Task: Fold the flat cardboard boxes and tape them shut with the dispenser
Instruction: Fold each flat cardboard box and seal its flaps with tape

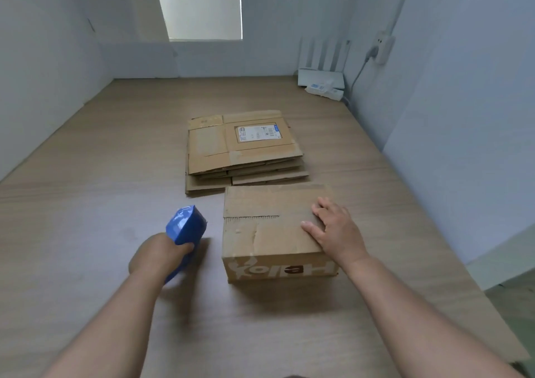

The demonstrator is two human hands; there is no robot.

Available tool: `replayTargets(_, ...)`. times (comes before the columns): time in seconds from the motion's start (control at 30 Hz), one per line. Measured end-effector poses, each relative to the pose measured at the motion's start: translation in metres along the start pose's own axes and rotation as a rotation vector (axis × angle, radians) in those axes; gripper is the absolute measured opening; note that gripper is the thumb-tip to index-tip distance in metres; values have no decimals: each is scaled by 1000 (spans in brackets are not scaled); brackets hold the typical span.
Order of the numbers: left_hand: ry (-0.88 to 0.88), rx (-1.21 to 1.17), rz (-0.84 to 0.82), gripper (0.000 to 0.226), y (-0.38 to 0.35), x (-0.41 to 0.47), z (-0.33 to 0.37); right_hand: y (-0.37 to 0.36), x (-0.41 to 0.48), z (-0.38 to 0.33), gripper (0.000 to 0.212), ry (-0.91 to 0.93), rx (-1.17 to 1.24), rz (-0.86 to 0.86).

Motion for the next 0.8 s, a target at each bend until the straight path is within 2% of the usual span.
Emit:
replayTargets(0.1, -96, -80, 133, 35, 50, -5, 36, 2, 0, 0, 58, 28, 1, 10)
replayTargets(0.17, -236, -180, 162, 32, 74, -13, 85, 1, 1, -2, 57, 52, 4, 15)
replayTargets(0.23, -398, -159, 96, 29, 79, -27, 141, 0, 1, -2, 61, 54, 16, 14)
replayTargets(0.33, -555, 76, -105, 35, 44, -43, 191, -3, 6, 3, 69, 63, 54, 66)
replayTargets(0.4, -571, 162, -209, 44, 17, -45, 195, -6, 7, 5, 61, 56, 61, 56)
replayTargets(0.53, -549, 177, -265, 49, 5, -40, 195, -8, 5, 3, 47, 95, 46, 64)
replayTargets(0.6, -560, 225, -296, 50, 1, -38, 200, -12, 5, 4, 53, 119, 75, 66)
replayTargets(0.7, -592, 321, -297, 52, -2, -36, 205, -17, 5, 6, 47, 136, 117, 42)
replayTargets(0.8, -605, 313, -299, 52, -2, -32, 204, 0, 5, 8, 60, 111, 275, 52)
Point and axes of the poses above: each hand's wrist, its own x-axis towards the middle knuckle, its own y-axis out of the back of the hand, z = x × y, the point moved 10 cm from there along x, towards the middle knuckle, and after that the axes turned 14 degrees about -y, right-handed, at the moved point
